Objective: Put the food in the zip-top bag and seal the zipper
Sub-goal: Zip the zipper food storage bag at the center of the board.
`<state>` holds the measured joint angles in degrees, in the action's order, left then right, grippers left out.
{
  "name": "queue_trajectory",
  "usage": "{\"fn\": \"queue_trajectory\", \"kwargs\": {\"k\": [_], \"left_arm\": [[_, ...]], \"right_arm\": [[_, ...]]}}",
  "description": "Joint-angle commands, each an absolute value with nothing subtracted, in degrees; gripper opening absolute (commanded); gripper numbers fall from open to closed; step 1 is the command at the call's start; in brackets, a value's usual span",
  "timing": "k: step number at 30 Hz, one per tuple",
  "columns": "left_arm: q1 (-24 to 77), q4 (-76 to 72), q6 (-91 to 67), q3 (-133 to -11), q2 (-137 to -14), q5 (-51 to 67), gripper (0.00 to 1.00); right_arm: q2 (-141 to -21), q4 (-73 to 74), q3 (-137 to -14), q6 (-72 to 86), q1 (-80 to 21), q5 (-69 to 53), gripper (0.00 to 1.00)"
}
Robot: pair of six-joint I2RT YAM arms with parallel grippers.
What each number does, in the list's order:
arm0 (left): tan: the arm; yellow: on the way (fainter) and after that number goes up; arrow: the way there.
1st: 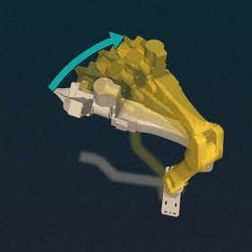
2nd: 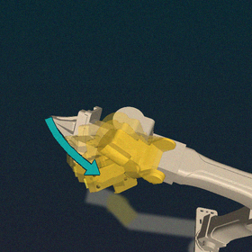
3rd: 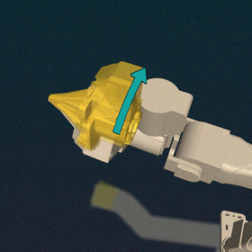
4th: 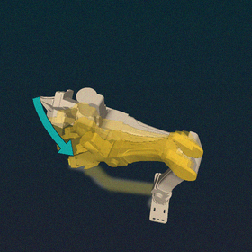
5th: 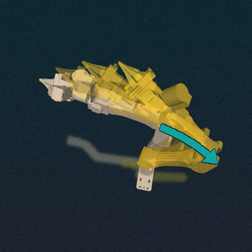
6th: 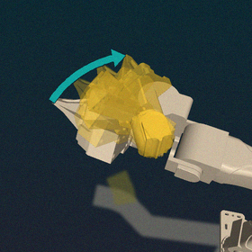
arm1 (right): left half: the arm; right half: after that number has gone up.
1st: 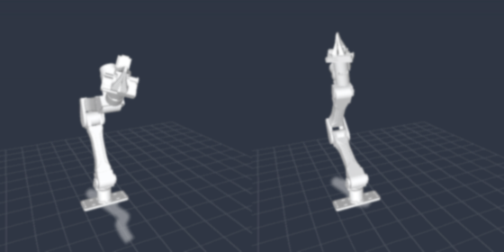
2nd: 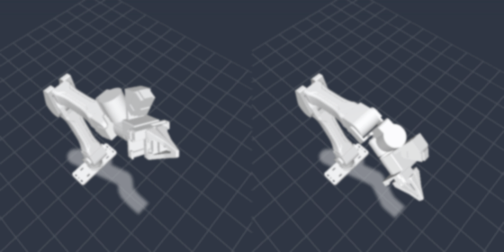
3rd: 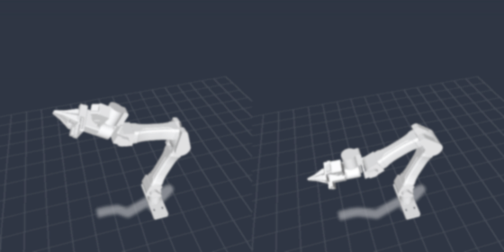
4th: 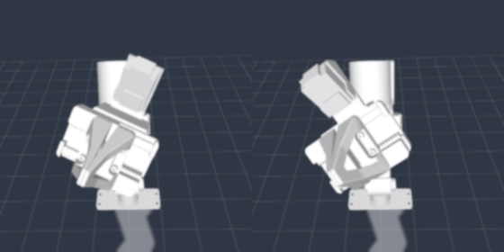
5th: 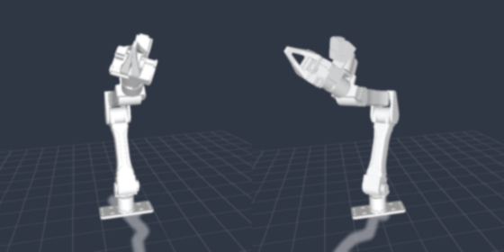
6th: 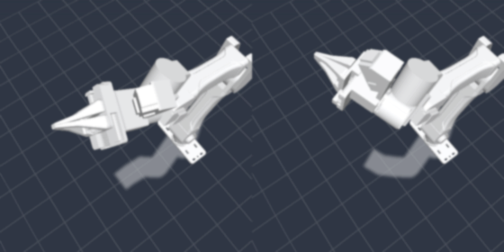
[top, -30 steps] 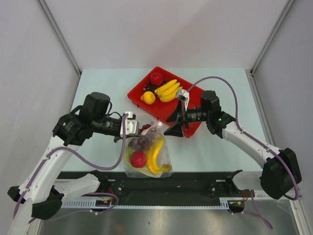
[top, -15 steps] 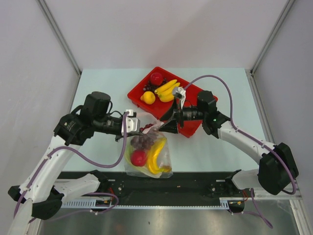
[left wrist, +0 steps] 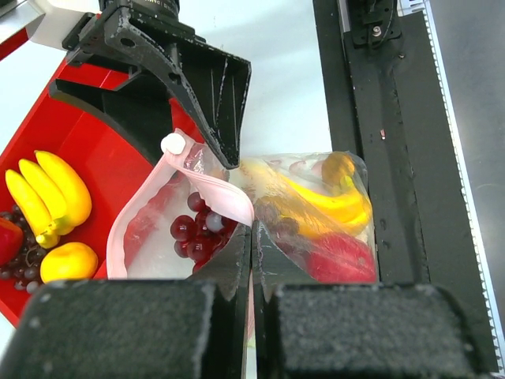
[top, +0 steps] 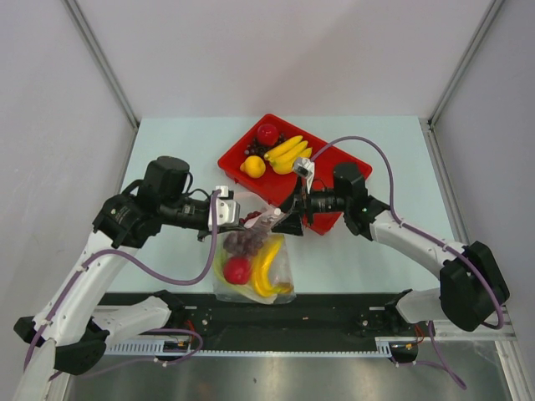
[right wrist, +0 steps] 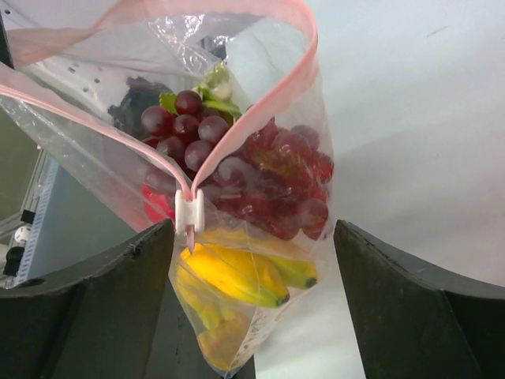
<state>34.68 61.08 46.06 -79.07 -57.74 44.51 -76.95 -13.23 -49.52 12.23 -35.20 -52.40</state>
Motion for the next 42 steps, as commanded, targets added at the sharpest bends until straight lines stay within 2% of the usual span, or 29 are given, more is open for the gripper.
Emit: {"fn": "queue_trajectory", "kwargs": {"k": [1,3,4,6,9,10,13,18,19,20,21,23,24,25,29,32,40,42], "left_arm": [[35.0,56.5,45.4,-79.5,-56.8,46.1,0.0],[35.0,56.5,45.2,-79.4,-56.8,45.9,0.0],[35.0,56.4,45.2,-79.4,-56.8,45.8,0.0],[35.0,56.5,45.1,-79.3,-56.8,45.6,0.0],[35.0,56.6,45.2,-79.2,-56.9,45.6,0.0],[35.0,56.6,45.0,-79.2,-56.9,45.5,0.0],[35.0,56.2,44.8,-79.0,-56.7,45.0,0.0],[35.0,52.9,41.6,-77.7,-55.7,40.6,0.01],[35.0,52.0,38.3,-77.4,-55.5,39.1,0.05],[35.0,51.2,36.8,-77.2,-55.2,37.7,0.14],[34.9,50.4,34.9,-76.7,-54.9,36.0,0.33],[33.3,47.6,29.9,-77.2,-54.0,35.2,0.55],[32.6,46.6,28.3,-78.4,-53.8,35.5,0.7],[32.3,44.8,25.6,-79.3,-53.6,35.5,0.74],[32.3,44.0,22.7,-83.8,-56.1,37.3,0.75],[32.3,46.0,22.1,-87.0,-59.7,42.3,0.72],[34.6,45.4,29.4,-86.5,-65.1,50.9,0.71],[34.7,43.8,30.4,-85.9,-66.3,51.1,0.67]], "right_arm": [[-77.3,-19.8,-49.4,14.4,-35.6,-51.2,0.8],[-77.8,-22.1,-49.4,16.6,-35.6,-51.5,0.74],[-77.9,-22.8,-49.4,17.2,-35.6,-51.5,0.65],[-77.5,-24.2,-49.3,17.8,-35.6,-52.0,0.55],[-77.2,-24.4,-49.3,17.5,-35.6,-53.6,0.28],[-77.1,-24.2,-49.3,17.1,-35.6,-53.9,0.16],[-76.0,-22.5,-49.3,16.0,-35.4,-53.6,0.0],[-73.7,-25.5,-49.3,17.7,-33.9,-53.3,0.0],[-72.2,-27.0,-49.4,17.5,-34.0,-53.3,0.0],[-71.4,-27.1,-49.5,16.6,-33.8,-53.3,0.0],[-70.3,-26.6,-49.7,15.3,-33.8,-53.3,0.0],[-67.8,-22.6,-50.8,10.1,-34.0,-53.8,0.0],[-67.1,-20.9,-51.3,8.7,-34.2,-54.5,0.0],[-66.5,-17.7,-51.9,5.6,-34.4,-54.8,0.0],[-63.7,-11.3,-54.2,0.2,-35.2,-56.1,0.0],[-63.1,-8.2,-56.0,-4.4,-35.9,-56.7,0.0],[-61.2,2.6,-61.0,-15.9,-37.7,-57.3,0.0],[-60.9,4.7,-62.0,-18.8,-38.1,-57.5,0.0]]}}
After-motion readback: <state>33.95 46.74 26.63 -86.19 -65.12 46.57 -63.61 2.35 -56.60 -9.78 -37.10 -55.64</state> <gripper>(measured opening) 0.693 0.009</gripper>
